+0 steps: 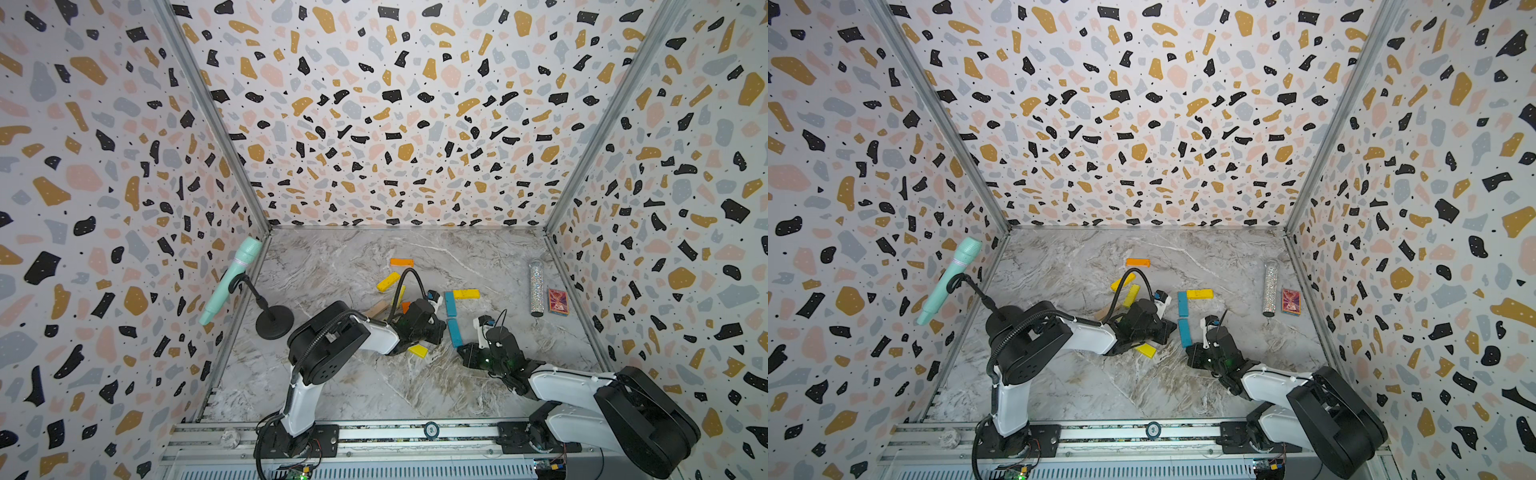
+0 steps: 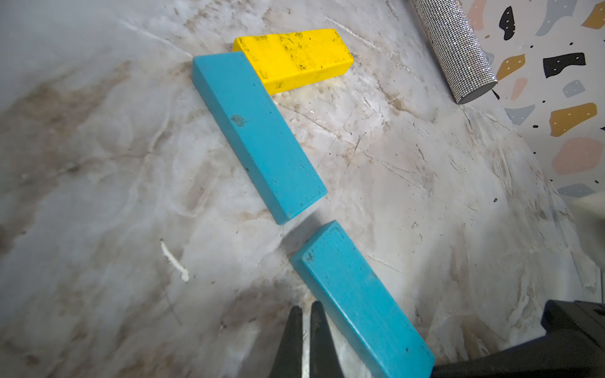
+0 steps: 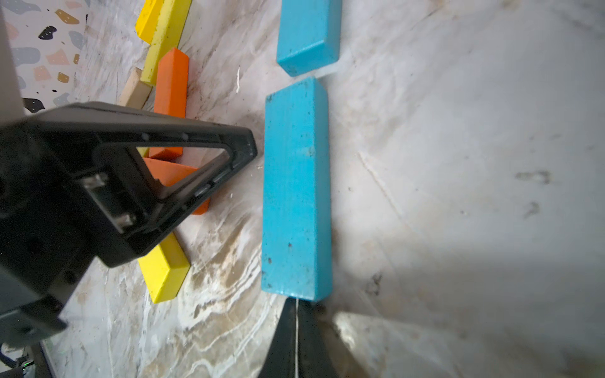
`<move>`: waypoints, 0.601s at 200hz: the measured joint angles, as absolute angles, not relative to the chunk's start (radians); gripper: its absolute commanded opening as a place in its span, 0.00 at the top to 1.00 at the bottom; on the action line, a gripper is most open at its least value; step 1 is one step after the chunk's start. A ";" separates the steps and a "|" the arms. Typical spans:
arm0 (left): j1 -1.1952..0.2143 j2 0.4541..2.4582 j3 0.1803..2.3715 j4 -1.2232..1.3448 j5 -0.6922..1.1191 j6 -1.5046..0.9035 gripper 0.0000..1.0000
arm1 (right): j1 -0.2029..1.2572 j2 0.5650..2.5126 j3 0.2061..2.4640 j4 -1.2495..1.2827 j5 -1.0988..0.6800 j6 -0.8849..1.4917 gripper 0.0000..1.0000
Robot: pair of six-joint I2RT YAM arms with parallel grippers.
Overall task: Assemble the number 6 with building blocks
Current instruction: Assemble the building block at the center of the board.
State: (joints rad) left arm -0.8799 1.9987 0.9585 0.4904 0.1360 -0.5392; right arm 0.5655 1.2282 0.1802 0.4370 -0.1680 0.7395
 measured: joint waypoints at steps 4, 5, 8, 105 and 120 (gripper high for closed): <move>-0.880 2.000 0.961 0.490 0.136 -0.539 1.00 | 0.566 1.230 0.180 0.440 -0.168 0.739 0.92; -0.880 2.000 0.961 0.489 0.136 -0.539 1.00 | 0.566 1.231 0.180 0.441 -0.168 0.739 0.92; -0.880 2.001 0.962 0.489 0.136 -0.539 1.00 | 0.565 1.234 0.180 0.444 -0.168 0.739 0.92; -0.880 2.019 0.984 0.497 0.134 -0.539 1.00 | 0.564 1.269 0.183 0.491 -0.171 0.739 0.92; -0.880 2.024 0.989 0.499 0.134 -0.539 1.00 | 0.564 1.268 0.183 0.490 -0.171 0.739 0.92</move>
State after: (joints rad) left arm -0.8799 2.0243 0.9894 0.4992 0.1345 -0.5392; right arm 0.5636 1.2678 0.1825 0.4900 -0.1711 0.7391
